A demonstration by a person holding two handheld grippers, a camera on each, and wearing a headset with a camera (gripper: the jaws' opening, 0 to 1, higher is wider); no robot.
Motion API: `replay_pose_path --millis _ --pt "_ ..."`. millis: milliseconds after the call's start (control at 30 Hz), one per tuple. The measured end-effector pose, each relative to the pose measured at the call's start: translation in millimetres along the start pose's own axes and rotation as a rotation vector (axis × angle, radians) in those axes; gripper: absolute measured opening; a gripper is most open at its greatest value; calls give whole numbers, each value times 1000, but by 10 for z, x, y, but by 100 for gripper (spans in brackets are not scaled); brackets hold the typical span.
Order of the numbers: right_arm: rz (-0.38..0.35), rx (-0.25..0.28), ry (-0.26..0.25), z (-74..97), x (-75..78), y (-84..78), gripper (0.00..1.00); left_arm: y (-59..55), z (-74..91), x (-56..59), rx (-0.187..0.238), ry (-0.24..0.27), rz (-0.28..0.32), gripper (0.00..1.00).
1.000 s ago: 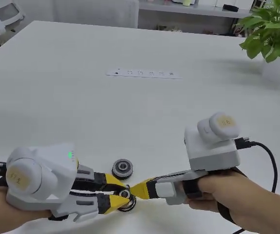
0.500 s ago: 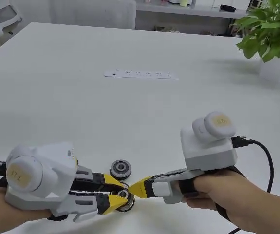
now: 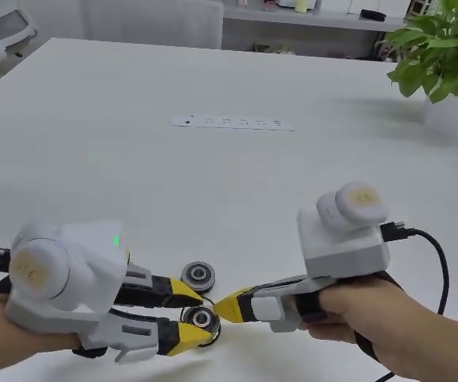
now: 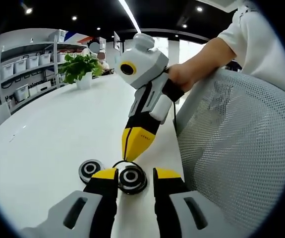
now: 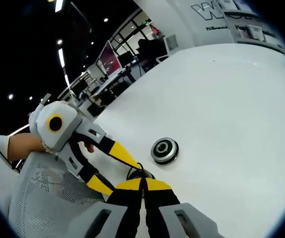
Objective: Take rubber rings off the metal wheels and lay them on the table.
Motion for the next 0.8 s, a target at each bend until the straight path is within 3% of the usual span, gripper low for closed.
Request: replay_pose_path --millis 167,267,367,533,800 --pt "-21 13 -10 25 40 25 0 67 88 1 -13 -35 16 35" --pt "-24 24 -6 40 34 41 0 87 162 -27 -25 -12 -23 40" --pt "-30 30 -1 45 31 55 0 149 258 -83 -30 16 -8 49" --pt "-40 30 3 50 35 53 0 310 428 -142 25 67 24 64" --pt "-50 33 13 55 26 62 0 382 726 -118 32 121 71 78"
Point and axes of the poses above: the centre of the closed fingertips' face, and the gripper's own axes: z roughly backward along the fingers, x roughly to its right, y roughly out of its top, the point moved 6 cm from there along z, roughly backward along the fingers, and after that the axes turned 15 degrees about -z, right-handed, at the moved point
